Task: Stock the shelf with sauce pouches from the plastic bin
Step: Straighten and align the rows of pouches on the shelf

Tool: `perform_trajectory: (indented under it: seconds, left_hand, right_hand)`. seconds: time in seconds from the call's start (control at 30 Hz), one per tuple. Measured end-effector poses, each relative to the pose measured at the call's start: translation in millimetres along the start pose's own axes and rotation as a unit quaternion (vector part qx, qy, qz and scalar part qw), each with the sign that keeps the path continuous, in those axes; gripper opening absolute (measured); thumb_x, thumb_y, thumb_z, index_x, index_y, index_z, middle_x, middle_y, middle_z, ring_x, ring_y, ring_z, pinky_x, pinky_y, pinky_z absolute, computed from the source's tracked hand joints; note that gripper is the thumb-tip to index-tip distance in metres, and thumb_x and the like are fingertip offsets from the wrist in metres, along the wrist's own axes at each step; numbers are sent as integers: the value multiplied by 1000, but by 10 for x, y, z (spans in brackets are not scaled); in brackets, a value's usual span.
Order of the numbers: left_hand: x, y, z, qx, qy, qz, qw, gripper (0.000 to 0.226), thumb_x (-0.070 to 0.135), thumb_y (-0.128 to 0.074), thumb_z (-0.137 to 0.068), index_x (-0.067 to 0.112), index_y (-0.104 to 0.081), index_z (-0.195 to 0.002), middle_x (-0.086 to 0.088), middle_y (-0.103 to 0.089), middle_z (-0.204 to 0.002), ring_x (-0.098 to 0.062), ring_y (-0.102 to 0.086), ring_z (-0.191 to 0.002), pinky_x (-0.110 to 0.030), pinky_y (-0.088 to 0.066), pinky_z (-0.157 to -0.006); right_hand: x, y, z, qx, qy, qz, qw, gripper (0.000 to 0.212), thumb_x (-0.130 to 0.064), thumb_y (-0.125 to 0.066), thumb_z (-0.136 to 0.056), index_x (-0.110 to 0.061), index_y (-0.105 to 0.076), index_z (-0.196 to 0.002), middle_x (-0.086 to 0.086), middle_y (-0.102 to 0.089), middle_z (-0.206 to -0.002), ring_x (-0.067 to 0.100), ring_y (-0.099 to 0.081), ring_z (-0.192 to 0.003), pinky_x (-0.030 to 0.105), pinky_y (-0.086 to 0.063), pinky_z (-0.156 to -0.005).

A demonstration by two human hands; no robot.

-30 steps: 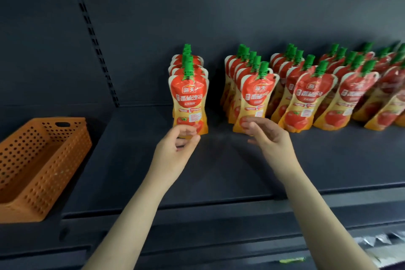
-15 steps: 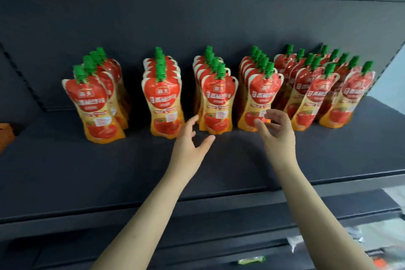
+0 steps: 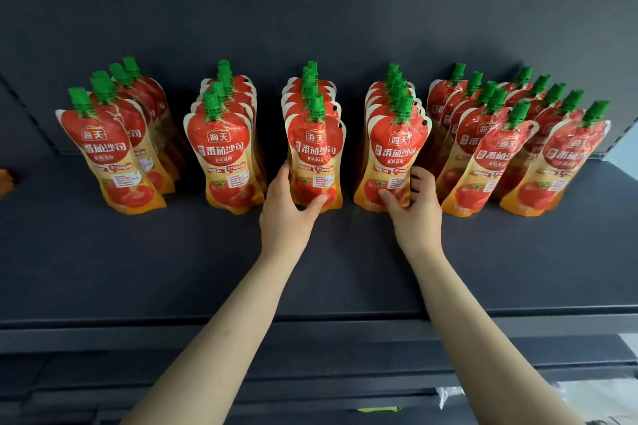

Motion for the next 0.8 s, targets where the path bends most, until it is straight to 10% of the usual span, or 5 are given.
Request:
perform_trajectory:
  seconds: [0.53, 0.8]
  left_hand:
    - [-13, -13, -26, 25, 1, -17, 1000, 66, 40, -70, -85, 20, -41, -141, -3, -51, -134, -22, -52, -123, -46, -51, -97]
    - [-10, 104, 309, 50, -3, 27, 998, 66, 33, -75, -83, 17, -43, -138, 2, -47, -132, -21, -48, -126, -43, -46, -101]
  right_hand:
    - [-34, 3, 10, 5, -1, 27, 1000, 56, -24, -70, -88, -16, -41, -136, -11, -53, -110, 7, -52, -104, 25, -46, -86]
    - [60, 343, 262, 23, -6, 16, 1000, 55, -29, -72, -86, -18, -48, -134, -3, -56, -130, 11, -52, -118, 9, -39, -83]
Point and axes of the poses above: each hand's wrist, its own z-axis away from the middle knuckle, its own y-axis out of the back of the hand, x = y × z, the point moved 2 cm from there along -z, towards the middle knuckle
